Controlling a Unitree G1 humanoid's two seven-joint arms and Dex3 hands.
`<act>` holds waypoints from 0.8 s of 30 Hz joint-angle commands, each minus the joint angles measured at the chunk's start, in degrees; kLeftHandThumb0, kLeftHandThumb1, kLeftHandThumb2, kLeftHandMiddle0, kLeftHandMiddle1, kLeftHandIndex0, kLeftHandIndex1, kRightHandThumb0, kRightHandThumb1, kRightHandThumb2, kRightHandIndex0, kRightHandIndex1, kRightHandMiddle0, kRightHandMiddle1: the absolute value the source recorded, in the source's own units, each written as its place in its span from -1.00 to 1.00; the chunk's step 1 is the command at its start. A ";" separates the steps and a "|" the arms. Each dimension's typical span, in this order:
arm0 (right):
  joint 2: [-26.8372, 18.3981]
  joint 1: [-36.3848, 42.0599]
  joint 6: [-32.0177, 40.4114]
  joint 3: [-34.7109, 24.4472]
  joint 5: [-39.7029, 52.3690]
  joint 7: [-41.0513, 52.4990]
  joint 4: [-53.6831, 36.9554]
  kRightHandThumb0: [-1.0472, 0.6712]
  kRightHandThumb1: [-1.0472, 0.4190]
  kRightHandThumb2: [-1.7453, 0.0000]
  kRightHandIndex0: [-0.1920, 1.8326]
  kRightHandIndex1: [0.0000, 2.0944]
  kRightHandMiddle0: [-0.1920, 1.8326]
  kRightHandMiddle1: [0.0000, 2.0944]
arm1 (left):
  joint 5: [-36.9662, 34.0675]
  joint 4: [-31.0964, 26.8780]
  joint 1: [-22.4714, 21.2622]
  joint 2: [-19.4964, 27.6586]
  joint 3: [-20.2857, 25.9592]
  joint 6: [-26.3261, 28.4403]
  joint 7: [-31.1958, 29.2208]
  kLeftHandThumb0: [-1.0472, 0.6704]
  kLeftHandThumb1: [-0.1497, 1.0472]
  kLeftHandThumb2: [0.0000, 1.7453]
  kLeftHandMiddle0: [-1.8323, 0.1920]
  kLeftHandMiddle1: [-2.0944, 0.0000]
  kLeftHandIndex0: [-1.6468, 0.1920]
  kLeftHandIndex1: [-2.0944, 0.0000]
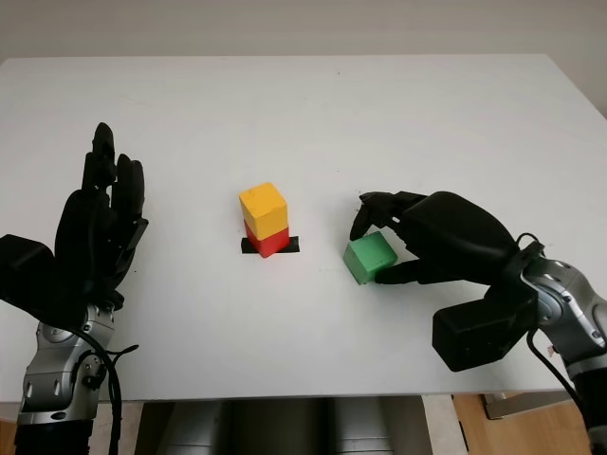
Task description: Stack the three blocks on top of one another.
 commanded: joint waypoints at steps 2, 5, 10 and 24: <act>-0.47 -0.41 0.08 0.33 2.18 1.32 -0.33 -0.18 -1.00 0.90 -0.48 -0.94 -0.72 0.40 | 0.02 -0.16 -0.43 -0.37 -0.02 -0.56 0.28 -0.57 1.00 -0.47 1.00 0.97 0.96 0.95; 0.71 -1.17 2.44 -0.85 10.19 5.40 -0.96 -0.17 -1.00 0.84 -0.52 -0.96 -0.78 0.44 | 0.08 0.08 -0.45 -0.20 -0.03 -0.99 0.14 -0.57 1.00 -0.47 1.00 0.96 0.95 0.95; 0.61 -5.36 8.17 -3.59 22.29 12.14 -3.95 -0.20 -1.00 0.89 -0.49 -0.95 -0.75 0.40 | -0.14 0.13 -0.60 -0.12 0.05 -0.60 0.11 -0.58 1.00 -0.48 1.00 0.96 0.95 0.95; 3.91 -39.00 21.76 1.43 25.87 29.63 4.35 -0.17 -0.76 0.95 -0.28 -0.92 -0.19 -0.03 | 0.48 1.27 -0.97 -0.70 -0.72 -1.60 0.24 -0.57 1.00 -0.45 0.99 0.95 0.95 0.95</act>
